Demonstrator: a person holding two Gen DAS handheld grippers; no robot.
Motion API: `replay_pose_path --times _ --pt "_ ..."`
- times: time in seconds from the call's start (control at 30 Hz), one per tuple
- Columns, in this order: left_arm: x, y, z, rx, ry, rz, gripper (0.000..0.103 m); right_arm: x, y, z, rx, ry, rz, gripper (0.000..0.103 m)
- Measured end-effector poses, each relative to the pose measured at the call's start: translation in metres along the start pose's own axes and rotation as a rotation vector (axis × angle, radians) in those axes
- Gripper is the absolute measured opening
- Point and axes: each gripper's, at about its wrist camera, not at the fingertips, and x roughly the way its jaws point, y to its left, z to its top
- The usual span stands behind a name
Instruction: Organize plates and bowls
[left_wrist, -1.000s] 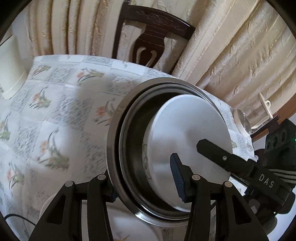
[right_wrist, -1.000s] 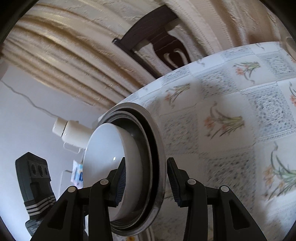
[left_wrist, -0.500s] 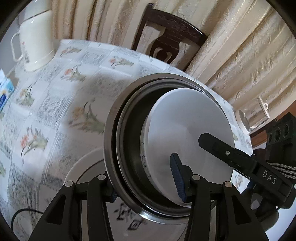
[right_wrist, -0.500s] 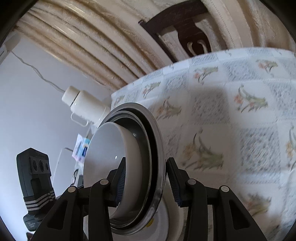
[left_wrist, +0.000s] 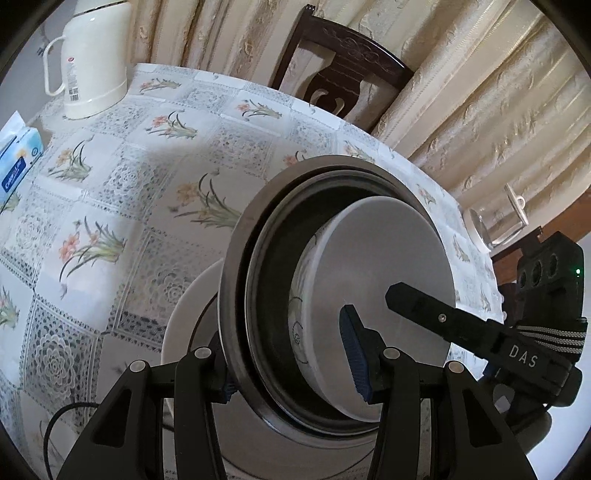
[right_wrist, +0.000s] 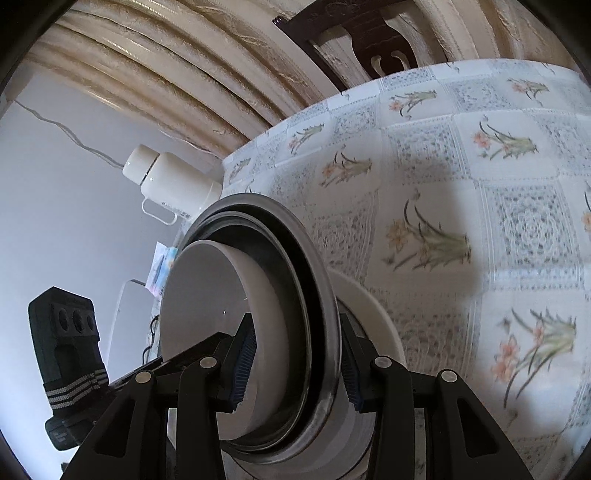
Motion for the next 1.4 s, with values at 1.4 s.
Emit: replay_pose_path --times 1.4 --pt "0.005 0.024 -0.041 0.039 0.046 -0.079 0.049 0.01 0.016 -0.048 -0.06 0.009 -0.135 0.046"
